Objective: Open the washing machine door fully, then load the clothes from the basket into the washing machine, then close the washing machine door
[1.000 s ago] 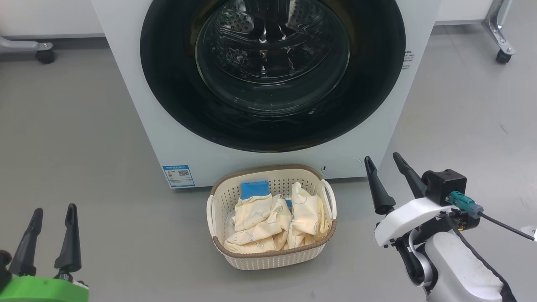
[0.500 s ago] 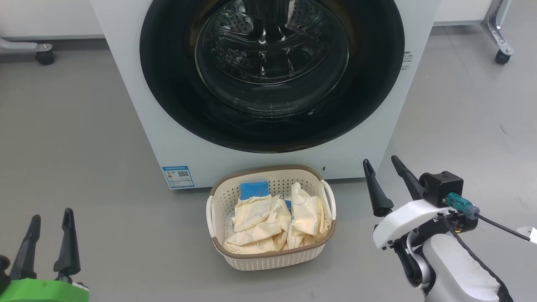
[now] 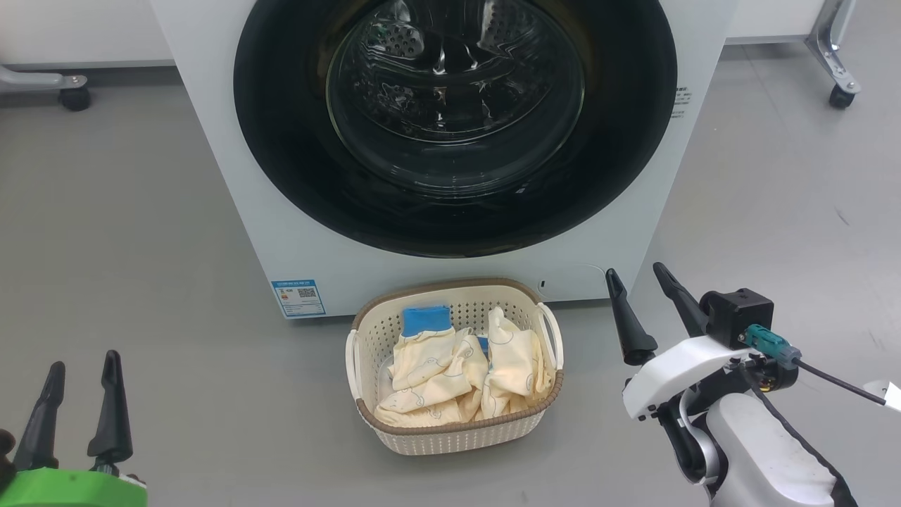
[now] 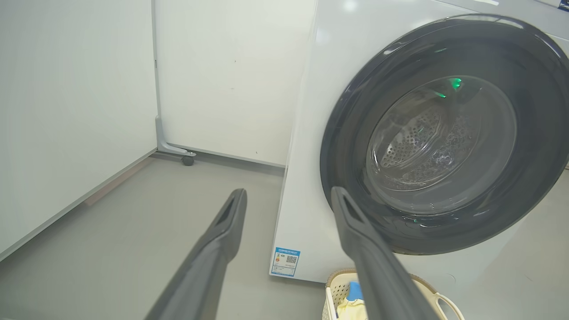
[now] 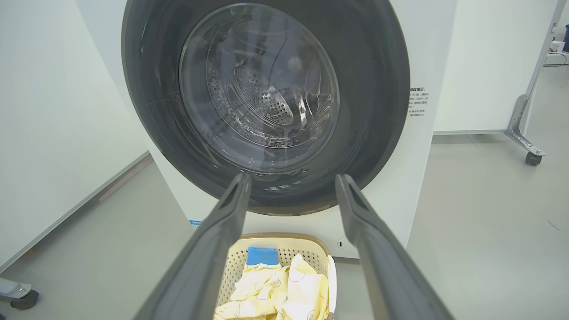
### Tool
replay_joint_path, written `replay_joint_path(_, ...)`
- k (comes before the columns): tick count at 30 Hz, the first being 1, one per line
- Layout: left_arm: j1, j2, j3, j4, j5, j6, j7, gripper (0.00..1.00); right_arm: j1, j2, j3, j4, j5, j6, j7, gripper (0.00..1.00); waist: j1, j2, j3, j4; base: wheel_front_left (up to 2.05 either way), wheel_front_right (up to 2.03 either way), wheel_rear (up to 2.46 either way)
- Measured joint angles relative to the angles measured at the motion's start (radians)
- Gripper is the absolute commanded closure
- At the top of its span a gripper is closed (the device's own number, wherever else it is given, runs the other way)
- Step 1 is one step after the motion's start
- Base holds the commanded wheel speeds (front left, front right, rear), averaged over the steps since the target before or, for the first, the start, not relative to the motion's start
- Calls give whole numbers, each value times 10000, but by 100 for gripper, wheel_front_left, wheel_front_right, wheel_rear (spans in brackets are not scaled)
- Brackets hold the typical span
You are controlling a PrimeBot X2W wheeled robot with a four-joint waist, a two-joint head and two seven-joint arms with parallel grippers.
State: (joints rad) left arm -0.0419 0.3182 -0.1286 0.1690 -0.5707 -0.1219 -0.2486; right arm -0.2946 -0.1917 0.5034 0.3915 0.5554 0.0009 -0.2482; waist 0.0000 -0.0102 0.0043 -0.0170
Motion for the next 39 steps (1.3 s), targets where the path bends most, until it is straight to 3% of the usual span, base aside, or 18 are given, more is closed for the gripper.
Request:
replay_joint_path(20,-5,0,224,-25,209,0,0,0,-1,75,-115,33,-105,100,0,0,0,0,34,33,12,12,-24)
replay_joint_path(39,-5,0,253,-31,209,0,0,0,-4,230,-257,50,-205,173,0,0,0,0,103,-30,56,56,-113)
